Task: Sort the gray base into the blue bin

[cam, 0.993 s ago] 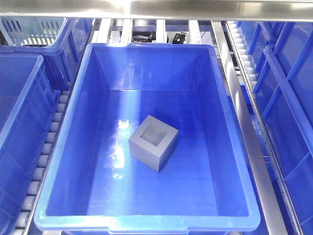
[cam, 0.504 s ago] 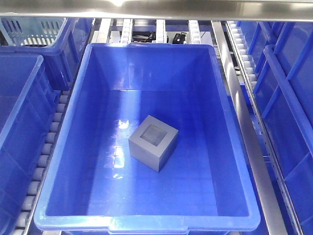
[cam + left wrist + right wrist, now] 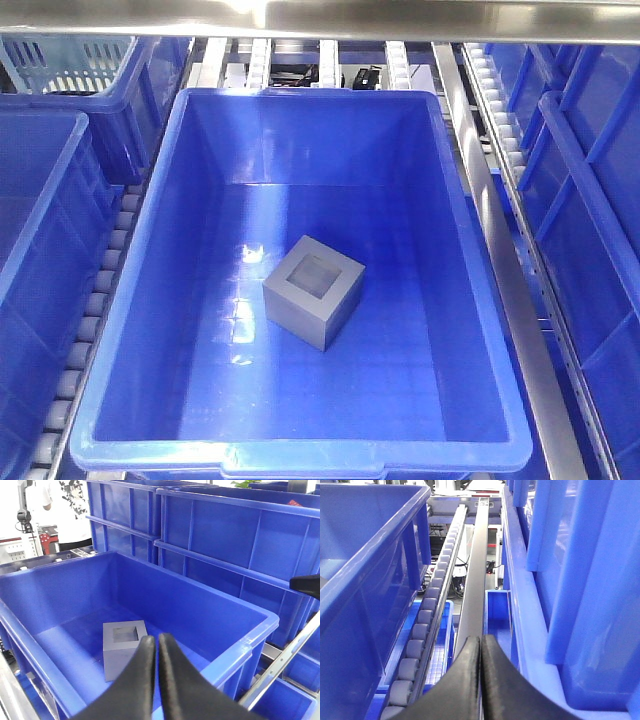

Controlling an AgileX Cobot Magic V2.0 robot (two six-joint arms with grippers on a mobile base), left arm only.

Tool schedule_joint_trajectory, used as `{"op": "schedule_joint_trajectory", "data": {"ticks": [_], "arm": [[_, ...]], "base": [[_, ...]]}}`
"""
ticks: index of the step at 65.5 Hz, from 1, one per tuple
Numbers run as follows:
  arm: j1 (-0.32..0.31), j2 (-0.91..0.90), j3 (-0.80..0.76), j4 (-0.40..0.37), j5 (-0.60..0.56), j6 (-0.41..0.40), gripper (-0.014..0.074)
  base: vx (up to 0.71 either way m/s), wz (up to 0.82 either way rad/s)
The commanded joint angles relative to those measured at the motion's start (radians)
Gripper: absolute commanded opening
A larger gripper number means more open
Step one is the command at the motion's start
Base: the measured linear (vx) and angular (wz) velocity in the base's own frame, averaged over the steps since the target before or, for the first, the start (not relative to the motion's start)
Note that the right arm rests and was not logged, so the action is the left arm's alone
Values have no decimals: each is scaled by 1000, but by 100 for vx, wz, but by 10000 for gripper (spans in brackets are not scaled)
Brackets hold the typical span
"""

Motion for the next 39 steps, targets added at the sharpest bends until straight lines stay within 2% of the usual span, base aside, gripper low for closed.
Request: {"op": "schedule_joint_trajectory", "data": {"ticks": [1,6,15,25,39], "arm": [[-5,13,-26,-17,-77,-4,-7],[22,13,-26,11,-89,-28,-7],[173,13,-26,159,-107,-168,-7],[314,13,2,303,-135,-247,-7],[474,11,143,322,-268,-253,-7]], "base": [[0,0],[0,0],[0,0],[0,0],[0,0]]}}
